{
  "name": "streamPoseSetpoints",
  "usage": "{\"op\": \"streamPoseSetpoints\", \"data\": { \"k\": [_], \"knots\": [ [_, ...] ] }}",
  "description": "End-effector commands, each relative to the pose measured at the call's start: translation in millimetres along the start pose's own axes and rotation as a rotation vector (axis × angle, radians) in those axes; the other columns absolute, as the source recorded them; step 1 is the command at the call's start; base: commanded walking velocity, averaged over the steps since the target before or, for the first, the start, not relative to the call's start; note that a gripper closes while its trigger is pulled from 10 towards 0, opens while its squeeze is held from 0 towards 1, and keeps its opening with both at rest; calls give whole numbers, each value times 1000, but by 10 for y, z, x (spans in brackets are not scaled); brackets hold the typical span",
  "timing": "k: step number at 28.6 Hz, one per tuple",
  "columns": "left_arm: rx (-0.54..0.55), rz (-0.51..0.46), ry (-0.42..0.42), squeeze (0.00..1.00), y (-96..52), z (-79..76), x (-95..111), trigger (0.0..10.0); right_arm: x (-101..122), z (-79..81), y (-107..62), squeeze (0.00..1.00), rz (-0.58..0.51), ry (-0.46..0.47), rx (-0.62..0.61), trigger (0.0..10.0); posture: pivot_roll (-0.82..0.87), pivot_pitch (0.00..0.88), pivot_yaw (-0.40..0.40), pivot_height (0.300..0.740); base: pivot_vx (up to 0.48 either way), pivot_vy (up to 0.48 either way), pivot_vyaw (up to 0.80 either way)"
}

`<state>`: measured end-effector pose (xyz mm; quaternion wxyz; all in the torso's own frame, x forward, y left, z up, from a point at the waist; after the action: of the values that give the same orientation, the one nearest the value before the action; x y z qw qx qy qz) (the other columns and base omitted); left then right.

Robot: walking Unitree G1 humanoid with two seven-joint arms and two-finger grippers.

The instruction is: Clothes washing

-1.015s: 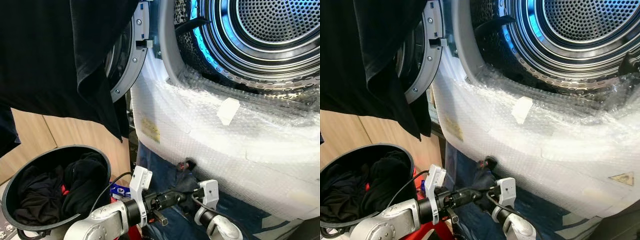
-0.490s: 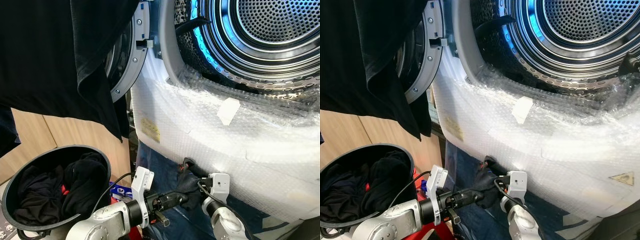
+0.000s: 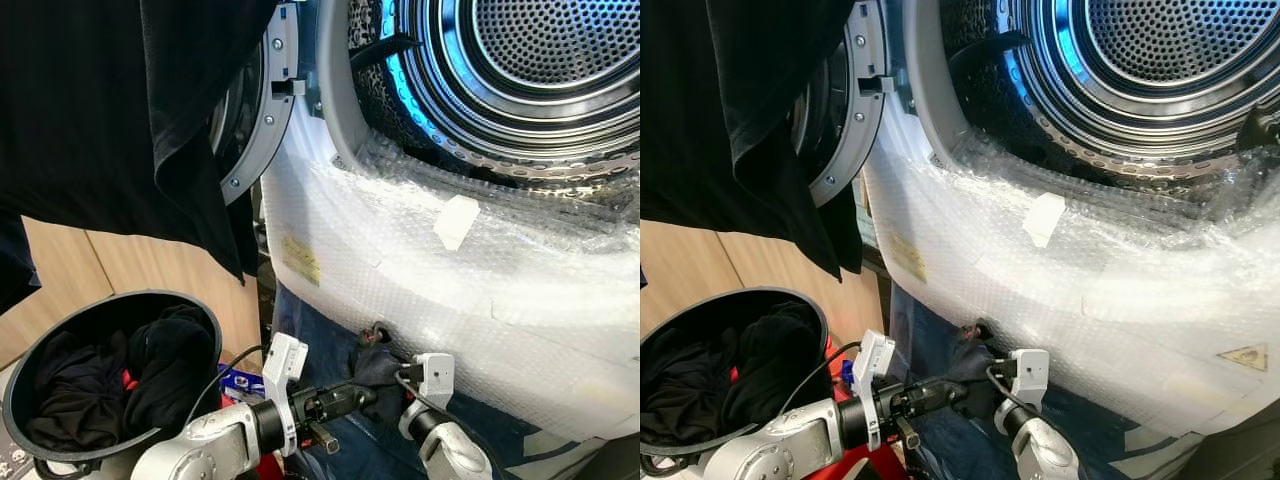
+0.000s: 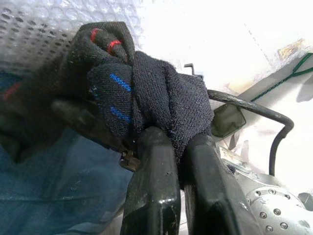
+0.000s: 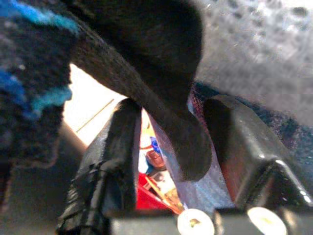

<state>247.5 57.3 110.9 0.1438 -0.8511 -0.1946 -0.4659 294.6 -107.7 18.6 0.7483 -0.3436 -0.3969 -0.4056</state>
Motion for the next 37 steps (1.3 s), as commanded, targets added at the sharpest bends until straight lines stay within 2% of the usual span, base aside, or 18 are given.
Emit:
{"op": "streamPoseSetpoints", "data": {
  "k": [1, 5, 8, 9, 10, 11, 20, 37],
  "knots": [
    [-6, 21, 4, 0, 20, -10, -12, 0, 44, 167, 51, 0, -18, -1, 74, 10000, 38, 0, -30, 740, 0, 0, 0],
    [-14, 34, 8, 0, 29, -17, -26, 0, -21, 332, 54, 0, 19, 15, 182, 10000, 34, 0, -28, 740, 0, 0, 0],
    [-16, 36, 8, 0, 37, -19, -29, 0, -29, 351, 64, 0, 21, 9, 178, 10000, 36, 0, -27, 740, 0, 0, 0],
    [-17, 36, 9, 0, 38, -20, -29, 0, -24, 345, 69, 0, 17, 8, 169, 9020, 36, 0, -27, 740, 0, 0, 0],
    [-17, 36, 9, 0, 38, -20, -28, 0, -18, 337, 75, 0, 12, 7, 158, 2667, 36, 0, -27, 740, 0, 0, 0],
    [-17, 35, 9, 0, 40, -19, -27, 0, -11, 326, 82, 0, 9, 7, 147, 0, 36, 0, -27, 740, 0, 0, 0],
    [-20, 32, 10, 0, 49, -22, -25, 0, 8, 277, 144, 0, 11, -11, 89, 0, 38, 0, -31, 740, 0, 0, 0],
    [-16, 30, 9, 0, 32, -29, -46, 0, -11, 315, 176, 0, 22, -16, 103, 0, 43, 0, -36, 740, 0, 0, 0]
  ]
}}
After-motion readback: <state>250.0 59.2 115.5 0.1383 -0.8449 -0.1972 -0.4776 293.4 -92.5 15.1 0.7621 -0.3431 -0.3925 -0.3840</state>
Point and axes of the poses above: a point about 5 cm out from each wrist's last joint towards the gripper, its own y axis pointing out of the wrist towards the gripper, its own x axis along the axis of the wrist's last joint, z = x × y, the point moved 2 cm from there along y, pointing out of the wrist towards the gripper, and after that the axes turned 3 degrees about y, right-handed, at the moved point
